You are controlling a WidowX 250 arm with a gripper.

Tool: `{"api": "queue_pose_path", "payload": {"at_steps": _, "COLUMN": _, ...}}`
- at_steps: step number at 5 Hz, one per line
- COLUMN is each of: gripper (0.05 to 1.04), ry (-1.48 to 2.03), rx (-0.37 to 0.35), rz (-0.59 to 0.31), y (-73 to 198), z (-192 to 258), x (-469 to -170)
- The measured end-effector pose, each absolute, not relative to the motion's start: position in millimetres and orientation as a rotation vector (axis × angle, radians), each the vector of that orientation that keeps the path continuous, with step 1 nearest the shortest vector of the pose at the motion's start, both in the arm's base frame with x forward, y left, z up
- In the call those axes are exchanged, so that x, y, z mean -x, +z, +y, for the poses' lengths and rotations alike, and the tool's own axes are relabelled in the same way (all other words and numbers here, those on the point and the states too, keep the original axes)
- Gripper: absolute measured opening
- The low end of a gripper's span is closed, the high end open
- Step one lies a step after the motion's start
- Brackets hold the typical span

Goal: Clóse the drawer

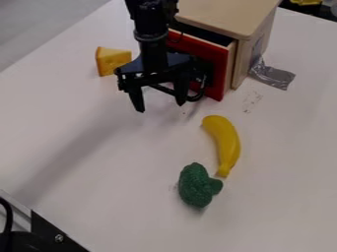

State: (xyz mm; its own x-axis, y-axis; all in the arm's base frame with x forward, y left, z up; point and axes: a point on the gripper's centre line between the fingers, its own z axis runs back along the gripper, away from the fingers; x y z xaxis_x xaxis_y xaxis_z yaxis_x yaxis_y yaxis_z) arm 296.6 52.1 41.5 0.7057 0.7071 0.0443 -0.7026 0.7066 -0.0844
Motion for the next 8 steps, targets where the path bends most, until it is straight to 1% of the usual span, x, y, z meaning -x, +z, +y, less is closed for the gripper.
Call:
{"api": "queue_pose_path", "payload": {"at_steps": 3, "gripper": 0.999, "ry": 0.780, "rx": 0.081, "rz": -0.115, "y": 50.3, "z": 52.7, "x": -310.4}}
{"api": "queue_pose_path", "payload": {"at_steps": 5, "gripper": 0.999, "ry": 0.775, "rx": 0.076, "rz": -0.110, "y": 43.3, "z": 55.0, "x": -319.2}}
{"api": "queue_pose_path", "payload": {"at_steps": 8, "gripper": 0.999, "ry": 0.769, "rx": 0.067, "rz": -0.140, "y": 45.1, "z": 59.8, "x": -331.7}}
